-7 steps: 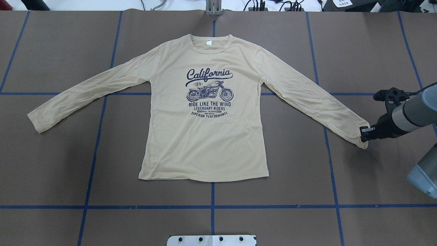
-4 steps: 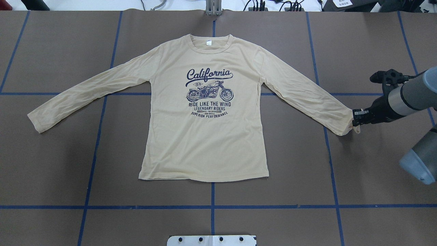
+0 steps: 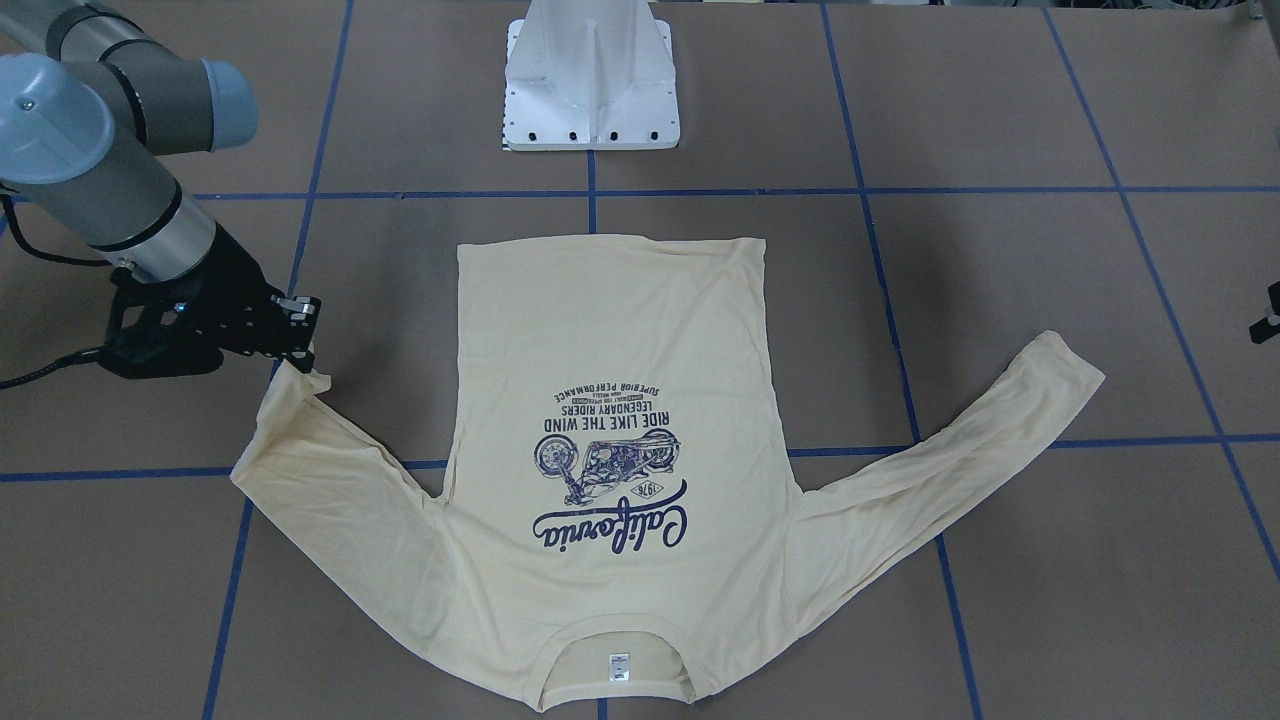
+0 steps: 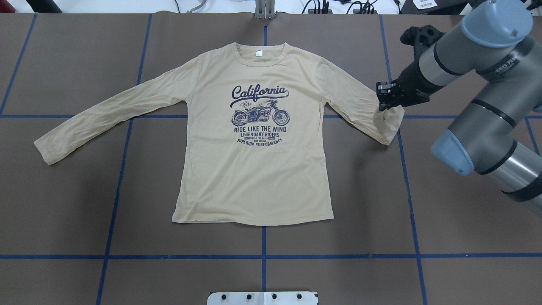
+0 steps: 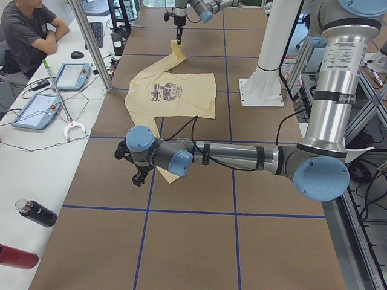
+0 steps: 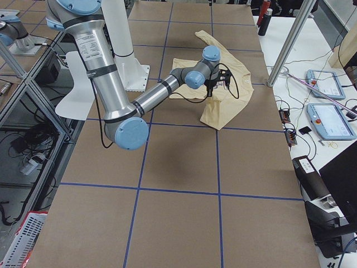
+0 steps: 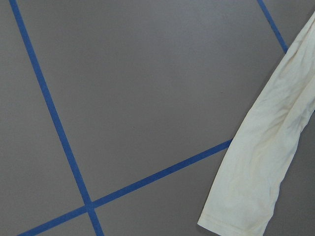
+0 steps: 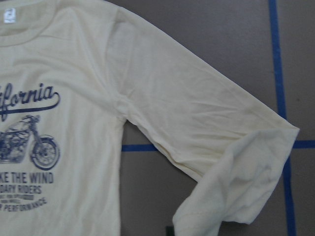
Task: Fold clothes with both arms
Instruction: 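Carry the sleeve with the right gripper across the shirt toward the collar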
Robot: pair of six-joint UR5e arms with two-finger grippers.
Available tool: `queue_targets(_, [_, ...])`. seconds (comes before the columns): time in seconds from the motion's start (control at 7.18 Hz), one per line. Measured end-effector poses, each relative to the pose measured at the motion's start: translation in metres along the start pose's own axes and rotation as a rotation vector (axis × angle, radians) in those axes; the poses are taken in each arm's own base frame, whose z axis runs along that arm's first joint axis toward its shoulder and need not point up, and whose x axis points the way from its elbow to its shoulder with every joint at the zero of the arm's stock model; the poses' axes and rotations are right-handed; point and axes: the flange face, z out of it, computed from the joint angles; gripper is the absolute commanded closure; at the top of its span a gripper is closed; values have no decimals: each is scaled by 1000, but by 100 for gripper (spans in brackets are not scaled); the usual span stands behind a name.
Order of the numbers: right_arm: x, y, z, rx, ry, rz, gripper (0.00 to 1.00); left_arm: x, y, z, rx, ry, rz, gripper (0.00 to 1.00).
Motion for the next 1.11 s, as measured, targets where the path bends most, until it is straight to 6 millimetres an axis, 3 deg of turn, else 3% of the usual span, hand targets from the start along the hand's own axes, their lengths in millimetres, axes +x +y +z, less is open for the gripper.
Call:
queue_targets(0.56, [-160, -52, -54, 85, -136, -110, 100, -3, 2, 3, -6, 0, -8, 0])
queue_targets(0.7, [-196, -68, -57, 109, -171, -143, 100, -5, 3, 4, -9, 0, -12, 0])
queue_targets(0.84, [-227, -82, -44, 133, -204, -179, 100, -7, 5, 5, -12, 0, -16, 0])
queue_targets(1.11, [-266, -82, -3, 159, -210, -216, 100, -9, 4, 7, -15, 0, -29, 0])
